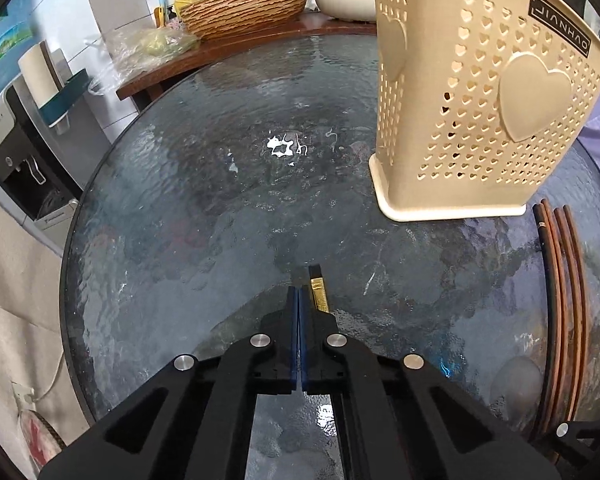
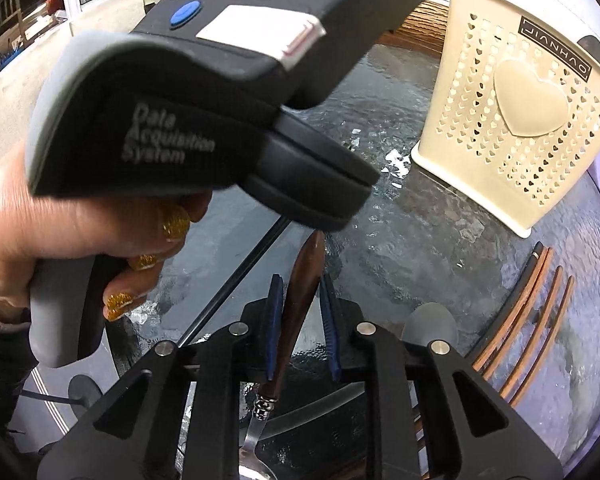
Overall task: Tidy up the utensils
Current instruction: 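Grasp the black gold-banded stick with the left tool while the right tool grasps the wooden-handled spoon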
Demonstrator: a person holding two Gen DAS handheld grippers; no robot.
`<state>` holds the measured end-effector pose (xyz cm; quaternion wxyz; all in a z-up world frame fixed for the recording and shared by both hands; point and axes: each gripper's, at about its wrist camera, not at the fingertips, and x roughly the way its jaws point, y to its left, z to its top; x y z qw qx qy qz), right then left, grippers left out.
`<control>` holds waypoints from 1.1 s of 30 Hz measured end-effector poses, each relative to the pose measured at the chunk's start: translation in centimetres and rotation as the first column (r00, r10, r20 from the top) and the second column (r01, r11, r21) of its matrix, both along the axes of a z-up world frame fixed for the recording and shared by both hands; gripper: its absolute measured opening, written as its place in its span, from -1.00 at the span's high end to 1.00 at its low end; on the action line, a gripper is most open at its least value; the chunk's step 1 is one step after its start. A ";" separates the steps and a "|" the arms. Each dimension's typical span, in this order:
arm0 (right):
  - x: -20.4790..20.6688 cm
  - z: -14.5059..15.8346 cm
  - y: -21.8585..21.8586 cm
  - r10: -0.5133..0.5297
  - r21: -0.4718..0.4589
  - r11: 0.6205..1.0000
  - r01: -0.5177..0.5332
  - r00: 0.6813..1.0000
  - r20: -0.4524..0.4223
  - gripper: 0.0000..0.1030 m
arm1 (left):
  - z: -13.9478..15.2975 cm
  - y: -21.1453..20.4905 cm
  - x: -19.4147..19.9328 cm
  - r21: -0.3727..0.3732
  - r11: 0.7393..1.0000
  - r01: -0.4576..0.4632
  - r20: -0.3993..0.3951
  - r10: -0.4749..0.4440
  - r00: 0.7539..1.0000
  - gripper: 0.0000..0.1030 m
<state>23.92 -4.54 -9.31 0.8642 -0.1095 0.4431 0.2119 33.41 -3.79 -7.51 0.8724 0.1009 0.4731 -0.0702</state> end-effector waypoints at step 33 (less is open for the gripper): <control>0.9 7.1 -9.5 -0.057 0.351 0.936 0.027 0.996 0.075 0.70 | 8.7 3.5 -3.0 -0.252 0.967 -0.030 0.204 0.083 0.976 1.00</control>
